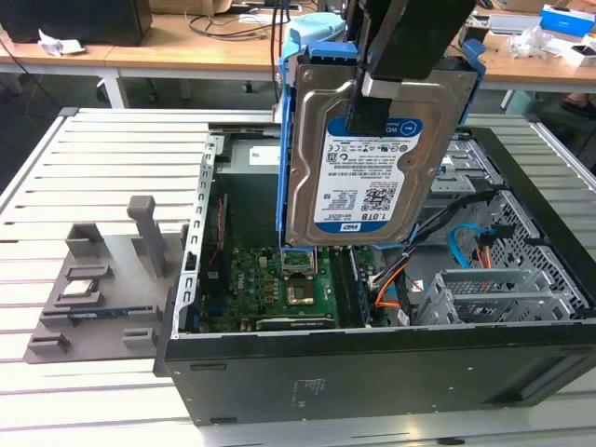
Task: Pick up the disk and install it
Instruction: 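Pick up the disk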
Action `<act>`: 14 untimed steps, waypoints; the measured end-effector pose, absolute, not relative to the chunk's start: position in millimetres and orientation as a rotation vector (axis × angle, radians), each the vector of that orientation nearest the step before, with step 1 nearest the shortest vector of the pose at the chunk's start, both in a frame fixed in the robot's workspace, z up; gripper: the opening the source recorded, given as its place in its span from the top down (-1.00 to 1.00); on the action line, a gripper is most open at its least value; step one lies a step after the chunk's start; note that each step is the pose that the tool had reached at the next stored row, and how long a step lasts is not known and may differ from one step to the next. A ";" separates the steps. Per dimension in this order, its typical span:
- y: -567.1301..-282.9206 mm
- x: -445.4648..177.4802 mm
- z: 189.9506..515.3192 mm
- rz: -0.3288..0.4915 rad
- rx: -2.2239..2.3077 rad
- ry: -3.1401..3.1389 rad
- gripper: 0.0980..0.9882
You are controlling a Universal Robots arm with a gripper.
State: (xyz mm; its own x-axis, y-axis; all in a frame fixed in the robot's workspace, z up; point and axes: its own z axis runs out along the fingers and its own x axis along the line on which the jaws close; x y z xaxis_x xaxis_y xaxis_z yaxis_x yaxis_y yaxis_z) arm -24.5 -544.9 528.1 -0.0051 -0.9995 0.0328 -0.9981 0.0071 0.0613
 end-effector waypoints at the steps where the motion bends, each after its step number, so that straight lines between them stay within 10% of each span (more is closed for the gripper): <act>1: -544.9 -19.7 528.1 -0.031 2.168 -2.181 0.41; 14: -544.9 2.3 528.1 -0.032 2.168 -2.181 0.41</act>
